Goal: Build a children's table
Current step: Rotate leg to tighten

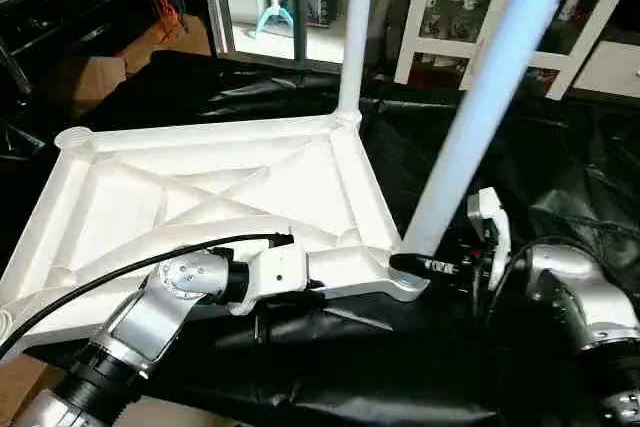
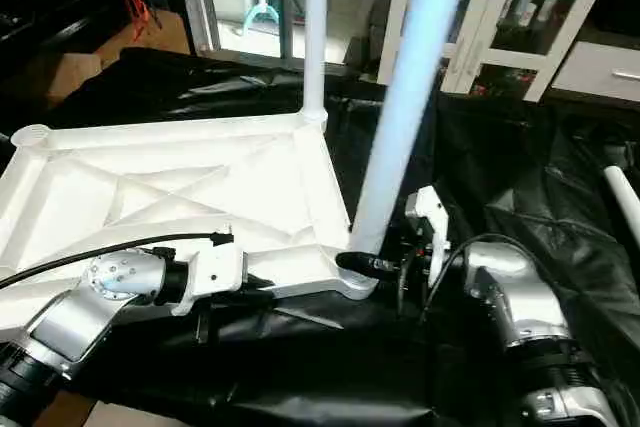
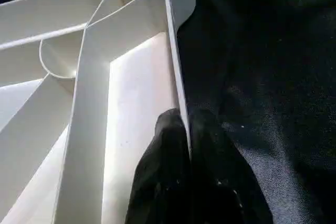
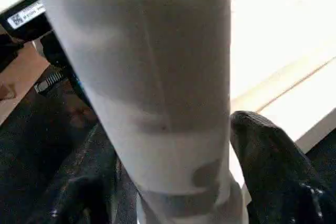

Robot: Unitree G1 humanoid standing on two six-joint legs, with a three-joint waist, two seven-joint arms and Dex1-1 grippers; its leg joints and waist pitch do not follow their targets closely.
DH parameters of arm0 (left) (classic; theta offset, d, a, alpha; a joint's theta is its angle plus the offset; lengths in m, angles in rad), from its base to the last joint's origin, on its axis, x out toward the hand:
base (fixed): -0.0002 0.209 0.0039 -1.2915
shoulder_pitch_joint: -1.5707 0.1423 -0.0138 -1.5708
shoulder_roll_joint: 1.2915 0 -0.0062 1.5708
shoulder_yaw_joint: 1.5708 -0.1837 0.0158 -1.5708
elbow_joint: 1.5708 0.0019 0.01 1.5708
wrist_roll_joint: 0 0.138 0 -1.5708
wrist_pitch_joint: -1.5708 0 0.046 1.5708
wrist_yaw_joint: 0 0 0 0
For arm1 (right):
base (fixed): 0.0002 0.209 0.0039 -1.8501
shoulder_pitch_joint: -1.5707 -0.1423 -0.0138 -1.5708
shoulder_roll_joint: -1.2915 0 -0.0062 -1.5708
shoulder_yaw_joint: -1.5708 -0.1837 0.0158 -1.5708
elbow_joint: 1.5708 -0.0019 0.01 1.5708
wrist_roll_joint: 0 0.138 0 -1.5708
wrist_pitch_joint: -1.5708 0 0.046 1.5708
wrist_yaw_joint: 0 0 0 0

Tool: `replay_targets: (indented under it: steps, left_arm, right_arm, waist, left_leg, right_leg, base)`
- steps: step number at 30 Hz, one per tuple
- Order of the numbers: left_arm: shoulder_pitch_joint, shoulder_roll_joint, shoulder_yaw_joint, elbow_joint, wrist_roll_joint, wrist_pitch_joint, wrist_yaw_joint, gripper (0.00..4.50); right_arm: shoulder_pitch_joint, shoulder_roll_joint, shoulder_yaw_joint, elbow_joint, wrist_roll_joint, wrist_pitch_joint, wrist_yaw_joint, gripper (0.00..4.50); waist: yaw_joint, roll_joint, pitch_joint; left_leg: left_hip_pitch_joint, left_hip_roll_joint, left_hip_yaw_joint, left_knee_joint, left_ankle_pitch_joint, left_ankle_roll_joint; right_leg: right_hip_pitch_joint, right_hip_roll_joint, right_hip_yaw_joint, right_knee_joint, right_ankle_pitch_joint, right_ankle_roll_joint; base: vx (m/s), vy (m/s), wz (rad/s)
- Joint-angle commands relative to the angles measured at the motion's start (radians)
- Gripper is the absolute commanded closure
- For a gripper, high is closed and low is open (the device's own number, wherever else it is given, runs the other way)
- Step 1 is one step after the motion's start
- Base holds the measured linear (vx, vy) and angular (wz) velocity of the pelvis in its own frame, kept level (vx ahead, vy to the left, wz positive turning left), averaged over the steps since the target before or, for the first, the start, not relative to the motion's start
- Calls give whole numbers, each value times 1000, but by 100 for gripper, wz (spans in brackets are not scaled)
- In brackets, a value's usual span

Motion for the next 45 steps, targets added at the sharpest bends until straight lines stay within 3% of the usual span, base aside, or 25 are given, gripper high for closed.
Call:
replay_targets:
  steps: [1,8,11,13,16,18,19,20,21,22,23,27,28,29,30,31,33,34,35,36,37,40,42,45]
  left_arm:
    - [10,15,-35,16,3,-26,-52,450]
    - [7,17,-30,24,15,-8,-43,450]
    - [-1,2,-37,36,36,29,-16,450]
    - [-5,-6,-40,41,43,42,-5,450]
    - [-55,-99,-38,97,110,170,149,450]
    - [-117,-242,-2,169,157,333,372,450]
    - [-129,-273,9,184,163,366,421,450]
    - [-148,-323,19,208,166,400,479,450]
    - [-156,-349,18,219,164,412,496,450]
    - [-164,-375,16,230,160,417,507,450]
    - [-167,-385,15,234,158,418,510,450]
    - [-153,-394,-33,225,144,325,424,450]
    - [-144,-376,-42,216,143,297,396,450]
    - [-134,-357,-50,205,147,274,370,450]
    - [-92,-267,-81,154,132,140,238,450]
    - [-84,-251,-85,143,127,127,219,450]
    - [-31,-151,-93,75,88,58,111,450]
    - [-22,-135,-90,64,80,51,96,450]
    - [-13,-122,-84,54,70,48,82,450]
    - [2,-100,-75,36,54,43,59,450]
    - [29,-54,-50,4,28,31,21,450]
    - [48,-12,-27,-16,17,20,-4,450]
    - [55,9,-16,-14,11,-1,-15,450]
    - [51,11,-15,0,14,-15,-12,450]
  right_arm:
    - [-8,9,-40,2,-5,-8,-50,175]
    - [-19,51,-45,41,-27,-28,-141,219]
    - [-45,118,-80,106,-70,-40,-351,232]
    - [-52,140,-92,127,-80,-39,-415,235]
    - [-92,243,-152,252,-117,-67,-760,241]
    - [-124,336,-212,359,-104,-96,-1036,242]
    - [-128,354,-221,377,-99,-106,-1077,243]
    - [-135,385,-229,404,-99,-128,-1140,243]
    - [-138,403,-226,416,-102,-141,-1159,243]
    - [-142,422,-220,426,-103,-155,-1169,243]
    - [-144,430,-218,430,-104,-162,-1170,243]
    - [-171,471,-167,404,-100,-189,-970,243]
    - [-171,463,-159,387,-98,-198,-916,208]
    - [-175,455,-153,377,-100,-217,-871,208]
    - [-169,389,-119,339,-116,-271,-718,173]
    - [-167,374,-107,335,-124,-281,-698,170]
    - [-143,261,-34,286,-147,-317,-522,160]
    - [-137,241,-22,275,-146,-317,-485,160]
    - [-128,220,-15,255,-135,-303,-442,147]
    - [-113,185,-4,223,-116,-279,-372,127]
    - [-72,100,14,140,-69,-203,-225,123]
    - [-39,23,10,95,-59,-168,-143,118]
    - [-28,2,-30,93,-52,-149,-85,118]
    - [-25,1,-39,103,-46,-157,-61,118]
  waist:
    - [-4,-7,-41]
    - [-16,-5,-36]
    - [-24,-2,-33]
    - [-31,-3,-34]
    - [-43,3,-34]
    - [-48,6,-32]
    - [-49,6,-33]
    - [-43,3,-37]
    - [-42,1,-37]
    - [-42,-4,-38]
    - [-41,-3,-40]
    - [-36,-5,-41]
    - [-36,-5,-41]
    - [-36,-7,-42]
    - [-39,-7,-45]
    - [-41,-7,-47]
    - [-39,-2,-56]
    - [-39,-2,-56]
    - [-39,-6,-56]
    - [-38,1,-57]
    - [-37,0,-59]
    - [-32,1,-55]
    - [-21,1,-52]
    - [-16,1,-50]
  left_leg:
    - [7,30,-6,-65,-121,52]
    - [8,29,-8,-69,-171,31]
    - [9,30,-9,-75,-206,9]
    - [7,27,-13,-78,-220,-11]
    - [13,28,-11,-77,-211,-33]
    - [17,29,-10,-78,-210,-60]
    - [23,28,-10,-78,-225,-67]
    - [23,25,-9,-75,-246,-59]
    - [15,24,-12,-77,-233,-49]
    - [15,24,-10,-76,-230,-40]
    - [14,23,-10,-75,-226,-34]
    - [8,24,-12,-78,-223,-8]
    - [8,24,-12,-78,-223,-8]
    - [6,25,-14,-79,-225,2]
    - [1,27,-16,-79,-206,15]
    - [-2,27,-17,-78,-193,23]
    - [-2,25,-13,-64,-88,67]
    - [-2,25,-13,-64,-88,67]
    - [-7,23,-10,-59,-52,97]
    - [-3,23,-9,-58,-39,116]
    - [-2,26,-10,-56,-21,129]
    - [0,28,-10,-56,-18,151]
    - [5,32,-5,-58,-56,138]
    - [7,32,-4,-60,-87,109]
  right_leg:
    - [34,-70,44,-82,19,-234]
    - [30,-70,45,-89,-58,-228]
    - [24,-71,47,-93,-128,-219]
    - [26,-72,45,-96,-182,-206]
    - [18,-72,49,-95,-152,-213]
    - [18,-73,50,-94,-132,-226]
    - [15,-70,50,-97,-137,-225]
    - [18,-72,50,-101,-146,-219]
    - [23,-71,49,-101,-121,-208]
    - [23,-68,49,-101,-92,-198]
    - [24,-69,49,-100,-80,-199]
    - [30,-69,47,-100,-54,-188]
    - [30,-69,47,-100,-54,-188]
    - [32,-71,47,-101,-49,-189]
    - [39,-72,45,-96,-14,-196]
    - [42,-72,44,-94,9,-199]
    - [46,-68,41,-80,169,-227]
    - [46,-68,41,-80,169,-227]
    - [48,-64,42,-73,252,-233]
    - [47,-62,40,-68,296,-236]
    - [47,-63,38,-63,330,-246]
    - [48,-61,37,-65,327,-247]
    - [39,-64,36,-72,235,-252]
    - [37,-67,39,-77,139,-256]
  base:
    - [0,0,0]
    - [0,0,0]
    - [0,0,0]
    - [0,0,0]
    - [0,0,0]
    - [0,0,0]
    - [0,0,0]
    - [0,0,0]
    - [0,0,0]
    - [0,0,0]
    - [0,0,0]
    - [0,0,0]
    - [0,0,0]
    - [0,0,0]
    - [0,0,0]
    - [0,0,0]
    - [0,0,0]
    - [0,0,0]
    - [0,0,0]
    - [57,6,3]
    - [0,0,0]
    - [0,0,0]
    - [0,0,0]
    - [0,0,0]
